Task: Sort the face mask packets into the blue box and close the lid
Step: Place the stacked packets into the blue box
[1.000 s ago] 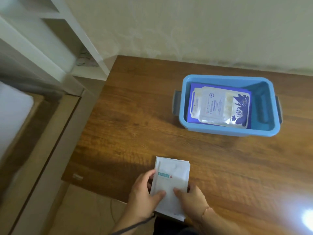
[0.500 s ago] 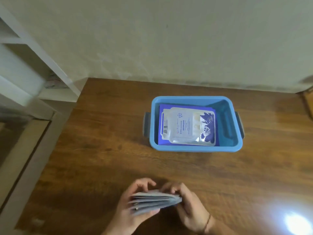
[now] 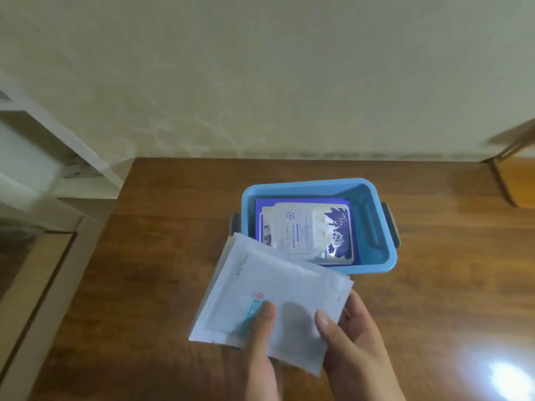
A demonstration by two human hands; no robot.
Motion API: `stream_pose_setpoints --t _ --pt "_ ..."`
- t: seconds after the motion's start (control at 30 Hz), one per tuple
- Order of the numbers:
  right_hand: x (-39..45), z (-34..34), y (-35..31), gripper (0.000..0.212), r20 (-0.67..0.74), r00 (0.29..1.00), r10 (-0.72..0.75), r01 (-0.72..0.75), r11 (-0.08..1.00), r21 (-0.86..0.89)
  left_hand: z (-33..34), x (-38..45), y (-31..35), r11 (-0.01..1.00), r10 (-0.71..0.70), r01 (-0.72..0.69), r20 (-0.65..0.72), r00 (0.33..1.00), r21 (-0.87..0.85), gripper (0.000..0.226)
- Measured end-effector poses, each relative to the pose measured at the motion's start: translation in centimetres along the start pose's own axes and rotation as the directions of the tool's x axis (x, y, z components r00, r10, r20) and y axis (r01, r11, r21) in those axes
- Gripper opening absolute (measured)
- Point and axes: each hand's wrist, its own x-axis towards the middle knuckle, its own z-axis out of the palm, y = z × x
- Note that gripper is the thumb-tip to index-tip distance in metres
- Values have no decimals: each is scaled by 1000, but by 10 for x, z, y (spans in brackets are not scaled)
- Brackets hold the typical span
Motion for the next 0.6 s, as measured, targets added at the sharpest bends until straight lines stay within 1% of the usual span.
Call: stream_pose_setpoints --t 0.03,0.07,0.1,0.13,0.17,0.2,0.23,0.27,0.3,0.33,0.37,0.4,0.47,0.53,0.57,0.6 --pt "2 6 -4 78 -26 999 -23 23 1000 -19 11 -2 0 996 81 -81 -3 997 37 106" --pt "5 10 -12 77 -61 997 -54 51 998 -43 18 -2 -1 985 160 -160 16 987 59 94" --pt "10 10 -21 77 -87 993 -81 76 995 -61 22 -1 2 977 199 -201 40 979 77 78" --pt "15 8 -33 75 -94 991 -98 91 993 -76 27 4 6 976 200 -207 102 974 69 67" --pt "22 4 -47 70 -99 990 -100 91 991 -98 30 10 12 977 198 -209 194 961 36 64" --pt "31 -1 -60 63 -102 990 -94 79 987 -141 30 21 16 969 232 -245 270 934 15 63" --pt "41 -6 -72 55 -108 991 -81 57 977 -206 31 33 22 951 284 -308 313 906 28 63" --pt "53 -12 -82 47 -117 991 -62 27 958 -284 30 46 29 921 325 -377 335 884 101 61" --pt "67 -17 -89 41 -127 991 -49 -2 928 -373 32 58 35 864 352 -447 357 865 231 57" --pt "81 -21 -94 36 -140 989 -39 -31 886 -463 32 72 39 752 379 -527 394 838 397 51" --pt "95 -23 -96 34 -153 988 -24 -64 839 -540 29 85 39 599 383 -589 451 806 543 45" --pt "108 -24 -94 33 -168 986 -1 -101 796 -597 28 95 38 455 364 -619 501 785 640 42" --pt "126 -23 -87 32 -209 977 40 -173 722 -670 26 109 31 235 319 -642 566 760 730 41" --pt "133 -21 -79 31 -247 968 36 -209 656 -726 24 112 28 22 328 -644 603 727 765 40" --pt "133 -19 -76 31 -259 966 22 -214 630 -746 22 112 29 -73 338 -639 622 707 766 40" --pt "133 -19 -74 32 -262 965 6 -212 605 -768 21 111 31 -145 341 -642 647 682 753 42"
